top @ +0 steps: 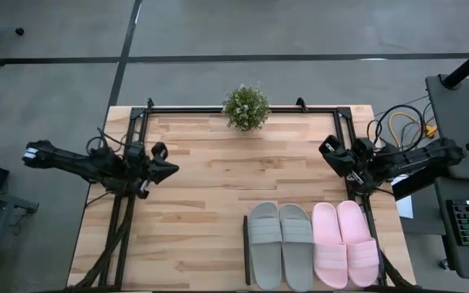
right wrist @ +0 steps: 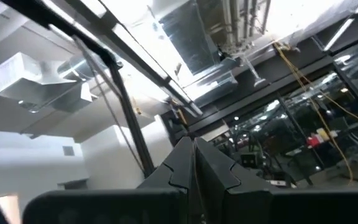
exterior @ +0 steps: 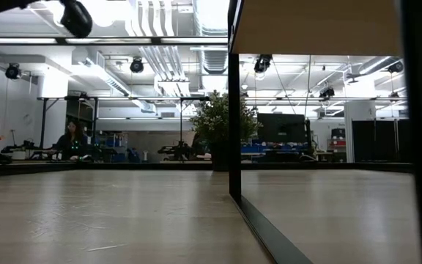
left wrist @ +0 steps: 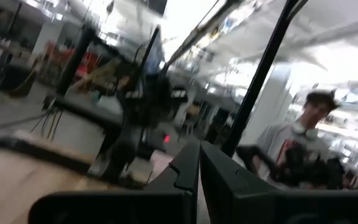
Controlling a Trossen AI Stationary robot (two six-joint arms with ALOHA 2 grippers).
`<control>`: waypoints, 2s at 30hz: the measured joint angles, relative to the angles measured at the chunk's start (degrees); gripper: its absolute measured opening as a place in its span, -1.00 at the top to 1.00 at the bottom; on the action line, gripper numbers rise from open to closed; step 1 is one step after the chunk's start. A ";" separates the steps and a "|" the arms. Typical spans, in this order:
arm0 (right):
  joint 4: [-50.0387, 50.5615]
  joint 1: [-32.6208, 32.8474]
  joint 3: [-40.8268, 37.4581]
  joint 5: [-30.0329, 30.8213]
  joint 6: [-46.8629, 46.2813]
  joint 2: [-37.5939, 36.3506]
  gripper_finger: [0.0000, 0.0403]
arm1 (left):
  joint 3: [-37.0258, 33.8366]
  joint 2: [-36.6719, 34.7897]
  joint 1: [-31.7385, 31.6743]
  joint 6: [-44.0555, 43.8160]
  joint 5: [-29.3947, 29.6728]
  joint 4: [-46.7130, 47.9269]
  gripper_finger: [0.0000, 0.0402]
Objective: Pick and place slides into the shelf
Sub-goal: Return to Home Position
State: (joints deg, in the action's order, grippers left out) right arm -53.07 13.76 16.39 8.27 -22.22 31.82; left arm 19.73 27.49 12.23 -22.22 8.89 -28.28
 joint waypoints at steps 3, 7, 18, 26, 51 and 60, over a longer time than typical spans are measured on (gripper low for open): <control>0.00 0.00 -1.80 -1.20 0.66 -2.44 0.96 | -0.41 -4.83 0.00 0.00 0.47 6.70 1.00; 0.73 0.00 -4.02 -2.75 1.24 -5.35 0.96 | -0.05 -11.40 0.00 0.00 0.96 15.44 1.00; 10.28 0.00 -5.74 -8.61 2.24 -12.09 0.96 | 0.85 -23.06 0.00 -1.29 1.68 33.23 1.00; 20.70 0.00 -5.74 -10.52 3.08 -18.43 0.96 | 0.74 -25.88 0.00 -0.97 1.68 42.32 1.00; 28.61 0.00 -9.64 -13.26 6.00 -30.88 0.96 | 0.61 -25.92 0.00 1.62 0.59 44.28 1.00; 25.48 0.00 -14.21 -13.40 4.77 -31.79 0.96 | -0.64 -25.92 0.02 1.44 0.03 45.62 1.00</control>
State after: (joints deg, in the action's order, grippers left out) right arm -27.60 13.76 2.18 -5.13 -17.45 0.03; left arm 19.09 1.56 12.25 -20.78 8.92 17.34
